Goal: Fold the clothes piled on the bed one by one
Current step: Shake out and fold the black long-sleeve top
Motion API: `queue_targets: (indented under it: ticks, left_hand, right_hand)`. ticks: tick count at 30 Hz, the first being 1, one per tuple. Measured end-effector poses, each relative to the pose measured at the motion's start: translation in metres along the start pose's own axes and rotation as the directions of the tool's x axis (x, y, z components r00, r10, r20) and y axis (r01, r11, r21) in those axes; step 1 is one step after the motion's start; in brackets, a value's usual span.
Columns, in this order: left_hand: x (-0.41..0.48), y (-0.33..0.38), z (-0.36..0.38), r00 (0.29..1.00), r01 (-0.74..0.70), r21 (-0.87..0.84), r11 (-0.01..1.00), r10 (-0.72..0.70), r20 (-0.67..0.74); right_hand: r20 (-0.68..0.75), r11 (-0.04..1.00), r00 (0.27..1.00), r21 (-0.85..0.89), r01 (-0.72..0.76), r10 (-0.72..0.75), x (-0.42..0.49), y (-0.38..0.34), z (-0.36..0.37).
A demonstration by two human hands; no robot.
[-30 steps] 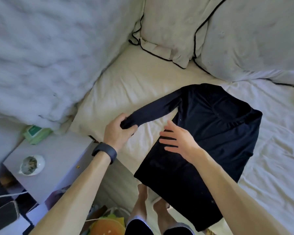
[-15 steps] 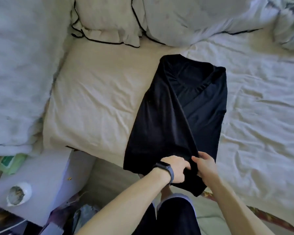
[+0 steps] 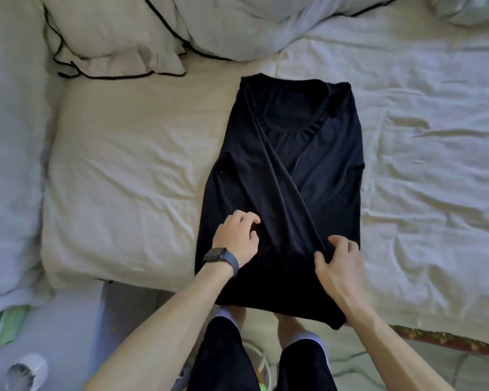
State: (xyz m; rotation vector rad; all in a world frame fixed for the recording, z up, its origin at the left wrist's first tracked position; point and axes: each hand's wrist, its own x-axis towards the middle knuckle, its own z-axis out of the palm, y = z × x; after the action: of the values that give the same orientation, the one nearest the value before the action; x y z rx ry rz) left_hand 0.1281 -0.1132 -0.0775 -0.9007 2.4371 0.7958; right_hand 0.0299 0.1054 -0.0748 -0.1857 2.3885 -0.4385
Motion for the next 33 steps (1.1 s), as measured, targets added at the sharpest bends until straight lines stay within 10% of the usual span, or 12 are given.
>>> queue_targets:
  ticks: [7,12,22,33]
  left_hand:
    - [0.116,-0.06,-0.069,0.954,0.169,0.011,0.985,-0.161,-0.254]
    - [0.171,-0.085,-0.075,0.978,0.022,0.004,1.0,-0.02,-0.209]
    - [0.157,-0.154,-0.071,0.969,0.122,-0.468,0.875,-0.208,-0.136]
    - [0.177,-0.15,-0.077,0.962,0.256,-0.542,0.8,-0.267,0.06]
  right_hand:
    - [-0.006,0.952,0.971,0.195,0.235,-0.238,0.124,-0.169,0.0]
    - [0.068,0.971,0.986,0.2,0.134,-0.151,0.212,-0.255,0.018]
    - [0.251,0.861,0.968,0.49,-0.136,0.011,0.267,-0.334,0.025]
    - [0.154,0.916,0.984,0.4,0.018,-0.087,0.281,-0.361,0.038]
